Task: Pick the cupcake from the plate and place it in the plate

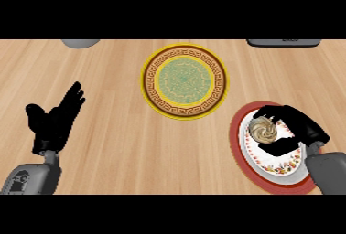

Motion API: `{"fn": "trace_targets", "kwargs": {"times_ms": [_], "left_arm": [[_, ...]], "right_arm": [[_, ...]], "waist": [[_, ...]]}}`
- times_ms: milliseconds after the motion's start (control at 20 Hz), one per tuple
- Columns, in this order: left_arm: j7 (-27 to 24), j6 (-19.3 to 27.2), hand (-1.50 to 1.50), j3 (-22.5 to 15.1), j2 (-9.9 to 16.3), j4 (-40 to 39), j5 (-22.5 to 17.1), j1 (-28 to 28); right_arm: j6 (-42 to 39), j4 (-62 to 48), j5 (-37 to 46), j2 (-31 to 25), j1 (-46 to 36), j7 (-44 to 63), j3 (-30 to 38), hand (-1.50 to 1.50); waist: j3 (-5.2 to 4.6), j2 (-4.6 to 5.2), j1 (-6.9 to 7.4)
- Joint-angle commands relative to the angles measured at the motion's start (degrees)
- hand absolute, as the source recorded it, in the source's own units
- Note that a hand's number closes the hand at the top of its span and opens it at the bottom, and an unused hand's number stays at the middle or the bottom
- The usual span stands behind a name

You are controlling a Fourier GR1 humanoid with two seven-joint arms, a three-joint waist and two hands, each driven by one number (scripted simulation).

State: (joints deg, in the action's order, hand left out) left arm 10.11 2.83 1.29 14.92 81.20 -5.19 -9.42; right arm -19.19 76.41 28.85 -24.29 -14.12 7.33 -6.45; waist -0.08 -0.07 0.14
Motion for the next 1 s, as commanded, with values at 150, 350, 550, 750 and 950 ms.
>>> {"fn": "trace_targets", "kwargs": {"times_ms": [150,350,550,750,950], "left_arm": [[-1.3,-2.1,0.00,1.9,-0.6,3.1,0.9,4.2],[-2.6,-2.6,0.00,1.8,-1.1,-1.1,1.8,2.3],[0.0,-1.8,0.00,-1.7,-2.6,1.6,3.0,-0.6],[0.9,-3.2,0.00,-3.1,-3.2,1.1,2.5,-3.0],[1.1,-3.3,0.00,-4.2,-3.5,0.2,3.5,-3.6]], "right_arm": [[1.2,1.3,3.3,4.8,1.9,-1.6,0.8,1.50],[6.0,2.2,6.3,3.0,0.8,-1.3,3.8,1.50],[12.8,1.0,17.6,23.6,-13.4,20.8,-11.7,1.50],[17.7,-2.8,21.4,24.0,-22.8,29.7,-15.9,1.50],[27.2,-4.8,28.7,24.2,-31.3,39.0,-19.0,1.50]], "waist": [[0.08,0.04,0.00],[0.07,0.08,-0.23],[-0.19,0.70,5.12],[-0.32,1.26,9.01],[-0.27,0.88,9.08]]}}
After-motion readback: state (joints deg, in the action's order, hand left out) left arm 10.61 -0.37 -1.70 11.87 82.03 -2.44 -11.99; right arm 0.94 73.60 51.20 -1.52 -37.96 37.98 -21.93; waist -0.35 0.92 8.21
